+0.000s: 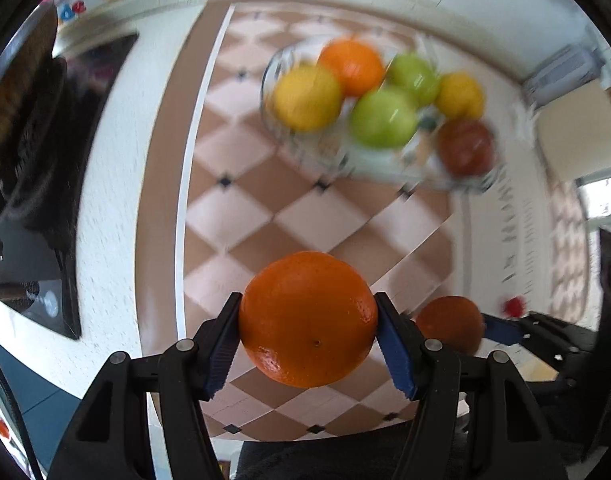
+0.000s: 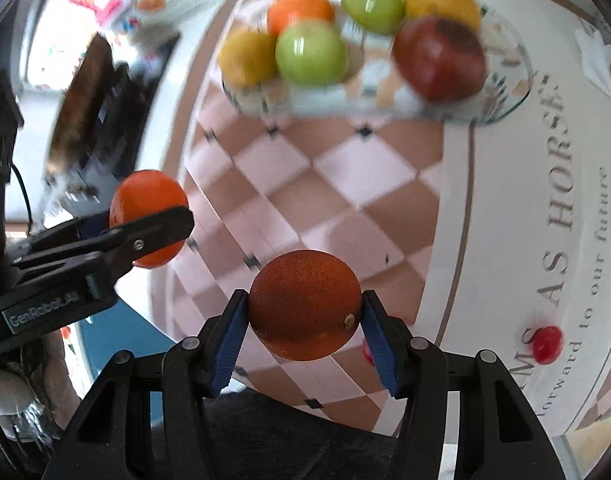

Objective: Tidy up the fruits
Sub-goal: 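Carry the orange and persimmon onto the plate and open both grippers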

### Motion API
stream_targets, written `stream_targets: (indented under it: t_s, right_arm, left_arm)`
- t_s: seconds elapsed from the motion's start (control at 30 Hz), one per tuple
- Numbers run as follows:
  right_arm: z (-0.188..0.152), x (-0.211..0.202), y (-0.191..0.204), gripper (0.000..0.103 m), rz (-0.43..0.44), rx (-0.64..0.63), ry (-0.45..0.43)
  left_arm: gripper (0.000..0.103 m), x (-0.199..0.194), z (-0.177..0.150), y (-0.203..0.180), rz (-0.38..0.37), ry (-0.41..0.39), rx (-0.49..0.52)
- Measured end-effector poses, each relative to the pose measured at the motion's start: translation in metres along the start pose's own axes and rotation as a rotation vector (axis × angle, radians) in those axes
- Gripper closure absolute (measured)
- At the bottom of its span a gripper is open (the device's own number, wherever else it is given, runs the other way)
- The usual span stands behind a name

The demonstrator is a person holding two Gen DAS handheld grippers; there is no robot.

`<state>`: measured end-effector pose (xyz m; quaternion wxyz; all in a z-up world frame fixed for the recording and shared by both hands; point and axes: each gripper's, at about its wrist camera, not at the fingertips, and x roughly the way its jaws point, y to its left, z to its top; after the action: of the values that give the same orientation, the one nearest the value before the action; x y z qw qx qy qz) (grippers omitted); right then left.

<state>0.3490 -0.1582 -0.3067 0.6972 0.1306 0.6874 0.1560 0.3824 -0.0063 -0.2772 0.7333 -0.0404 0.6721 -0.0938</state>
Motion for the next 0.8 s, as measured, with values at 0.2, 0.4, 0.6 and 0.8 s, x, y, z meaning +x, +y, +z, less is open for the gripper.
stream_targets:
  t_s: [0.2, 0.4, 0.6, 0.8]
  right_arm:
    - [0.041, -0.059, -0.031, 0.044, 0.035, 0.089, -0.148]
    - [0.086, -0.087, -0.07, 0.044, -0.042, 0.175, -0.238]
    - [0.122, -0.073, -0.109, 0.044, -0.13, 0.22, -0.229]
    - [0.139, -0.045, -0.122, 0.044, -0.188, 0.218, -0.187]
  left_arm:
    - [0.042, -0.042, 0.05, -0.012, -0.044, -0.066, 0.017]
    - [0.042, -0.032, 0.116, -0.014, 0.053, -0.082, 0.035]
    - [0.042, 0.012, 0.171, -0.004, 0.138, -0.011, 0.039]
    - [0.042, 0.048, 0.194, -0.001, 0.215, 0.053, 0.062]
